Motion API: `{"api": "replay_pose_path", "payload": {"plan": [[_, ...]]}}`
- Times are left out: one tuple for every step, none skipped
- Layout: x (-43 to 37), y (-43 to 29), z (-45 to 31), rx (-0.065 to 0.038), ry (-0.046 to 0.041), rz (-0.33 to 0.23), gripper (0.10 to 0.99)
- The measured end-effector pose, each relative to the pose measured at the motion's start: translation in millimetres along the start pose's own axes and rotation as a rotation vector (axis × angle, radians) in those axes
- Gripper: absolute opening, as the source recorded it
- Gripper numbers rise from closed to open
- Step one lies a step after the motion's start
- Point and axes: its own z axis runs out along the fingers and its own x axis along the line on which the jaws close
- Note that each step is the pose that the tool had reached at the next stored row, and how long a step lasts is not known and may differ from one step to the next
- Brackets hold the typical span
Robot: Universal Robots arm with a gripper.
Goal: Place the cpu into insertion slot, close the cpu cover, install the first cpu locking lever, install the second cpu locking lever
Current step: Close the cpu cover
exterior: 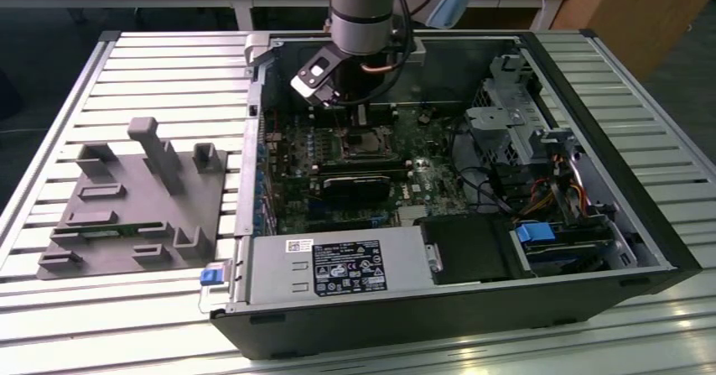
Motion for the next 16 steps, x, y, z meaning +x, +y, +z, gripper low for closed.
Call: {"api": "replay_pose_path", "payload": {"plan": [[0.1,1.4,0.3,0.000,0.0006,0.000,0.106],[0.1,3.0,0.4,0.000,0.0007,0.000,0.106],[0.1,4.8,0.5,-0.001,0.0013,0.000,0.106],[0.1,6.5,0.4,-0.001,0.0019,0.000,0.106],[0.1,7.9,0.4,-0.001,0.0034,0.000,0.106],[0.2,8.8,0.3,-0.001,0.0051,0.000,0.106],[0.3,9.5,-0.2,-0.001,0.0068,0.000,0.106],[0.6,10.1,-0.9,-0.002,0.0086,0.000,0.106],[0.6,10.6,-2.3,-0.002,0.0086,0.000,0.106],[0.5,10.9,-4.2,-0.001,0.0077,0.000,0.106],[0.5,10.9,-5.9,-0.001,0.0078,0.000,0.106],[0.5,10.9,-7.5,-0.001,0.0077,0.000,0.106],[0.4,10.9,-8.5,-0.001,0.0076,0.000,0.106],[0.5,10.4,-8.5,-0.001,0.0078,0.000,0.106],[0.5,8.9,-8.5,-0.002,0.0077,0.000,0.106],[0.5,7.3,-8.6,-0.002,0.0076,-0.001,0.106]]}}
